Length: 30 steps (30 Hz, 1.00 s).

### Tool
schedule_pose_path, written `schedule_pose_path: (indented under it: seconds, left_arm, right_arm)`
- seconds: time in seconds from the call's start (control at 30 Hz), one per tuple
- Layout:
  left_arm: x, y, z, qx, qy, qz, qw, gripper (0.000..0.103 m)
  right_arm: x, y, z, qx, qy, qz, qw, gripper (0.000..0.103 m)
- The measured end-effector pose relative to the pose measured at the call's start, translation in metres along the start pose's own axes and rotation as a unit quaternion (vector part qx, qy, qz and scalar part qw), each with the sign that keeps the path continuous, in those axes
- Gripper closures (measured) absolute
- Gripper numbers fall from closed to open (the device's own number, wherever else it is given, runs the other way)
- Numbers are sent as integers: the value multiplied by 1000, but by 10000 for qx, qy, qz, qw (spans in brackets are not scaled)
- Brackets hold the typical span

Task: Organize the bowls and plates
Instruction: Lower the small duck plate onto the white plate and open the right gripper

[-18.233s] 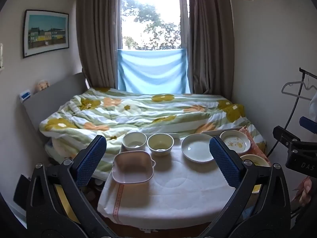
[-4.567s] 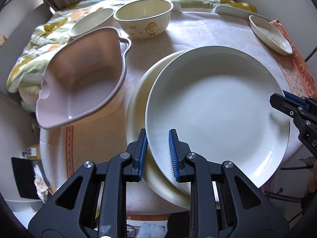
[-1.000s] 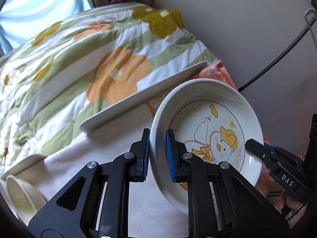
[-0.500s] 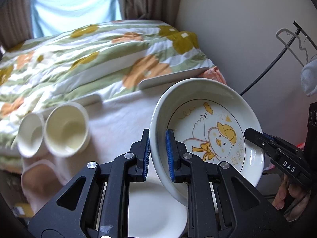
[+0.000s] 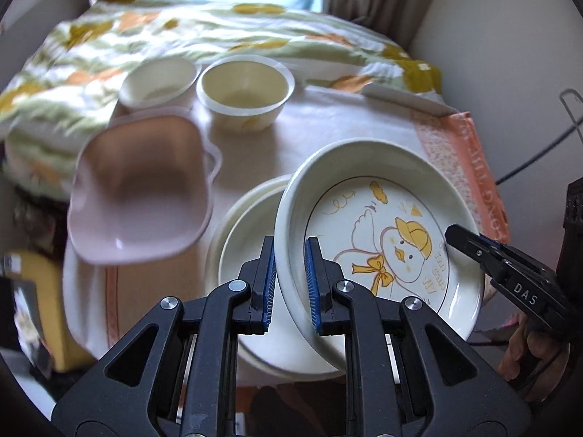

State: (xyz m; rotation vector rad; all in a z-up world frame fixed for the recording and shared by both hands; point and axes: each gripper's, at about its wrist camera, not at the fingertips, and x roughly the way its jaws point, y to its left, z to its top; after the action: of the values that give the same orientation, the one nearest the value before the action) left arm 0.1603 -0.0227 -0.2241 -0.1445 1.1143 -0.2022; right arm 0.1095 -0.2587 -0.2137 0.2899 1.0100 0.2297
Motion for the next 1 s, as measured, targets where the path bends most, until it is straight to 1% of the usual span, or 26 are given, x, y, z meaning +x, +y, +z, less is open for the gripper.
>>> schedule_pose_path:
  seconds: [0.1,0.2,0.33,0.5,0.63,0.73,0.83,0.93,1.0]
  left_arm:
    - [16,14,-18,-340,156,45,9993,90]
    - [27,20,-30,-447,220,93,9987,90]
    - [37,24,-35,-487,236,173,9984,90]
    - [49,23,-36,-401,233,225,9987,89]
    - [52,24,-35,-398,208,248,9987,89]
    - [53,23,-34,-407,250,264,9985,89]
    - [53,19,-32,-320,280,424,9982,89]
    - [51,12,-32,-91,249,819,9963,89]
    - [51,9,-32,17,225,950,9952,89]
  right_arm:
    - [16,2,-10,-257,71,59,9996,90]
    - [28,2,-17,-400,105,95,9991,90]
    - [36,4,-18,-499,50,118,9987,90]
    - [39,3,-16,-643,-83,125,9978,90]
    - [44,-1,-17,-603,-85,122,9981,90]
    - [44,-4,-17,-556,-148,196,9981,90]
    - [44,-5,-16,-464,-172,237,9985,90]
    - [46,-2,-17,-540,-184,226,9981,90]
    - [45,1,-17,-645,-220,171,9975,90]
